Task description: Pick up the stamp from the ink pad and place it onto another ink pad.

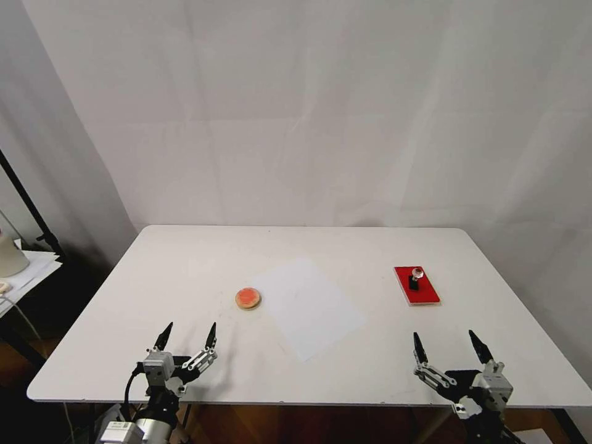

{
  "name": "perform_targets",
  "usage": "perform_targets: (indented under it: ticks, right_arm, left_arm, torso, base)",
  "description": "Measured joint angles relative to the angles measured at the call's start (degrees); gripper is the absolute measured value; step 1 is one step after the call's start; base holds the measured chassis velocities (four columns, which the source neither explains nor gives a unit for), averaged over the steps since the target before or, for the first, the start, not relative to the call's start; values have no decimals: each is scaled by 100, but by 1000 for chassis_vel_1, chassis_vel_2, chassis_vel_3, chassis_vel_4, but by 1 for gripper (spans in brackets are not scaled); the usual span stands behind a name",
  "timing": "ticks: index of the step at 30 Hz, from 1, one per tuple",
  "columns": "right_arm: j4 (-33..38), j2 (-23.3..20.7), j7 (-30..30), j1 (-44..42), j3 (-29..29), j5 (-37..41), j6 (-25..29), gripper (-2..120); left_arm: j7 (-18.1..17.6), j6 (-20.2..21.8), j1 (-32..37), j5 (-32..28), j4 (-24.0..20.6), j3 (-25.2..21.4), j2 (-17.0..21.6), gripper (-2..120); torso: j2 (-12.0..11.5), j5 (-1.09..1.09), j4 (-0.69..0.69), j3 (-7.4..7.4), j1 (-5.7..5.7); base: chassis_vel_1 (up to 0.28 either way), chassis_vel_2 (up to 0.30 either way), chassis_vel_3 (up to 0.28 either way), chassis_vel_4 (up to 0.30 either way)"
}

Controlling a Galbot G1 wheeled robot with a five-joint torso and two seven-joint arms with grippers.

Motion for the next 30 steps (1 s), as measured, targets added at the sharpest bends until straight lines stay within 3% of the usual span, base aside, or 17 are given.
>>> perform_targets:
  ticks: [13, 17, 23, 26, 30]
  right_arm:
    - [-29, -99, 0, 103, -23, 153, -81, 100]
    - [-91, -365, 3, 430, 16, 503, -290, 100]
    - [-317, -1179, 89, 1402, 39, 1658, -894, 100]
    - [-534, -1578, 134, 1955, -104, 2264, -1211, 100]
    - [-967, -1767, 169, 2550, -388, 2583, -1381, 100]
  left_arm:
    - [0, 0, 0, 0, 0, 0, 0, 100]
    - [0, 0, 0, 0, 0, 0, 0, 100]
    - [0, 0, -1, 0, 0, 0, 0, 100]
    - [0, 0, 0, 0, 0, 0, 0, 100]
    - [0, 0, 0, 0, 0, 0, 0, 100]
  torso:
    - [0, 0, -1, 0, 0]
    - [0, 1, -1, 0, 0]
    - [0, 1, 0, 0, 0]
    - [0, 0, 1, 0, 0]
    - [0, 1, 1, 1, 1]
  base:
    - [0, 0, 0, 0]
    - [0, 0, 0, 0]
    - [0, 0, 0, 0]
    - [0, 0, 0, 0]
    - [0, 0, 0, 0]
